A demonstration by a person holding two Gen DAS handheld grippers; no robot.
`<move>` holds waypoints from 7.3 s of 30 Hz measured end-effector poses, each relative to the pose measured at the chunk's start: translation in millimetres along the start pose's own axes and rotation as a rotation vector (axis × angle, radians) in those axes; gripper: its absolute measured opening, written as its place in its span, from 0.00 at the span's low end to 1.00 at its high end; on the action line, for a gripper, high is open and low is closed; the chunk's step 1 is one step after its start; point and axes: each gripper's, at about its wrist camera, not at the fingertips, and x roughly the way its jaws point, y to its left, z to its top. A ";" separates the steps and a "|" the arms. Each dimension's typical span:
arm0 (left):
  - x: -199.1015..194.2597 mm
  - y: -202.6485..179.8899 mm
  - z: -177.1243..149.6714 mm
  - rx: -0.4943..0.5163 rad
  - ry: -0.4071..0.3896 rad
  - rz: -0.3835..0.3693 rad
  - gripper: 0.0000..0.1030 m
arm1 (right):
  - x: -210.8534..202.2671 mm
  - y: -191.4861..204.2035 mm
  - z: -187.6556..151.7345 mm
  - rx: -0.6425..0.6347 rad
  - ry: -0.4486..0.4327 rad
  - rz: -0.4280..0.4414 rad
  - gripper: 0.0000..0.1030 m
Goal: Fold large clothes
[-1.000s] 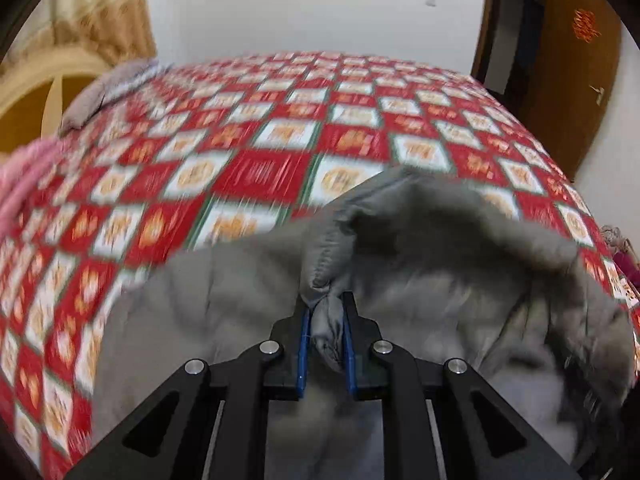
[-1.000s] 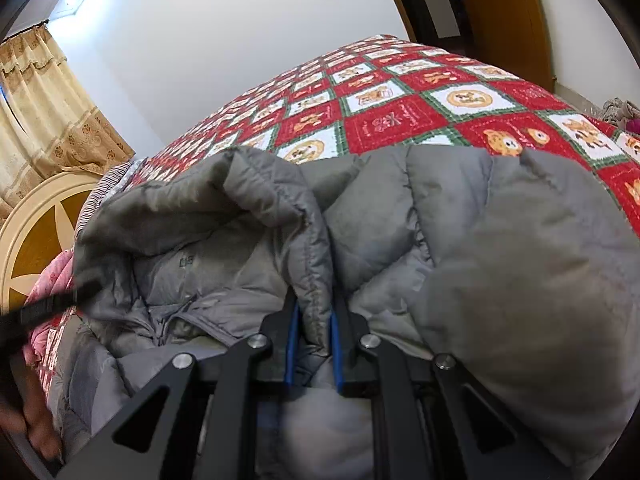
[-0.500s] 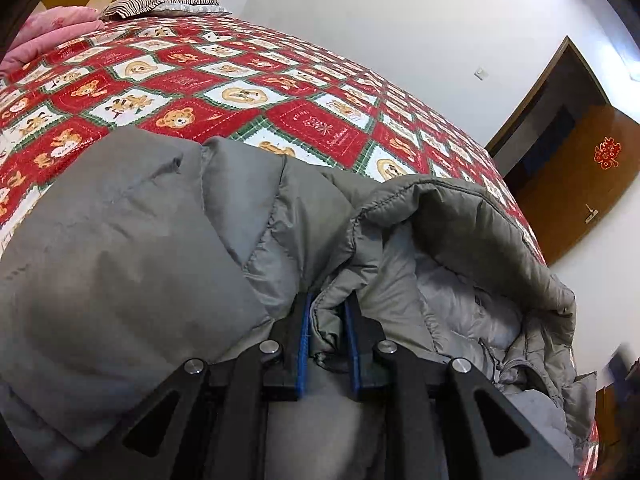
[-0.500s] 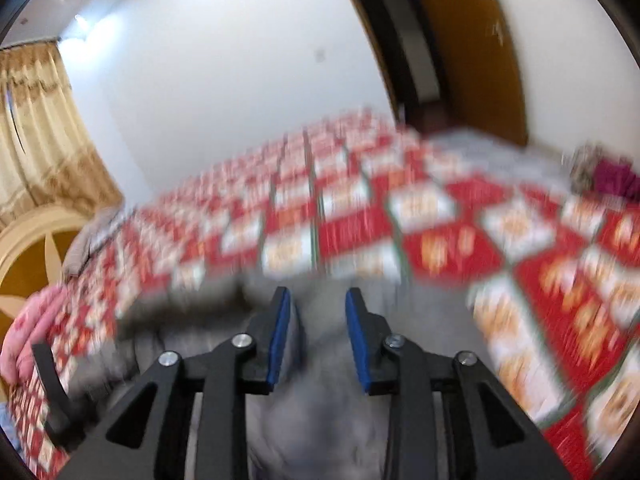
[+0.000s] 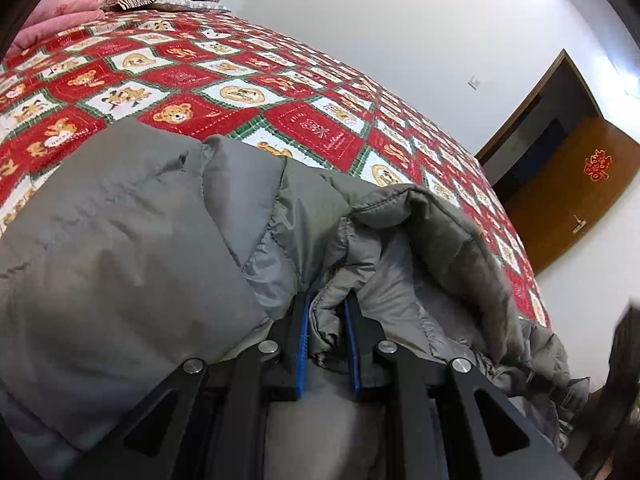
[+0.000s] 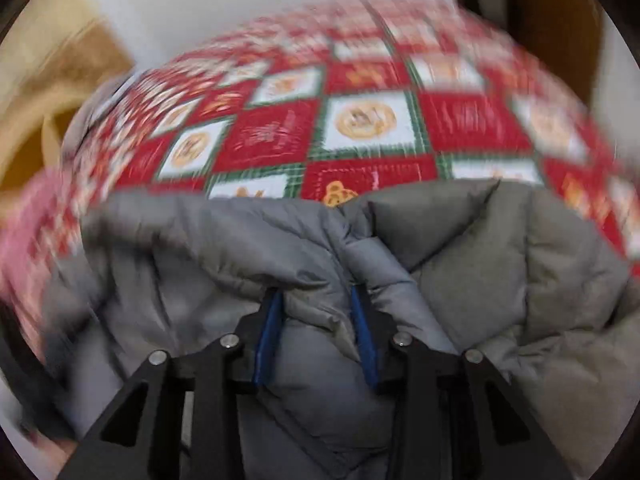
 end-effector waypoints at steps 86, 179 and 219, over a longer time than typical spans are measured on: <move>-67.8 -42.1 7.4 0.443 0.083 -0.009 0.89 | -148.5 14.6 -51.7 -0.033 -0.301 -0.013 0.58; -501.9 117.1 -131.6 0.310 -0.173 -0.724 0.17 | -485.1 15.9 -355.8 0.172 -0.526 0.293 0.12; -253.7 109.3 51.8 0.044 -0.043 -0.139 0.96 | -199.6 -74.8 -110.1 0.487 -0.454 0.337 0.93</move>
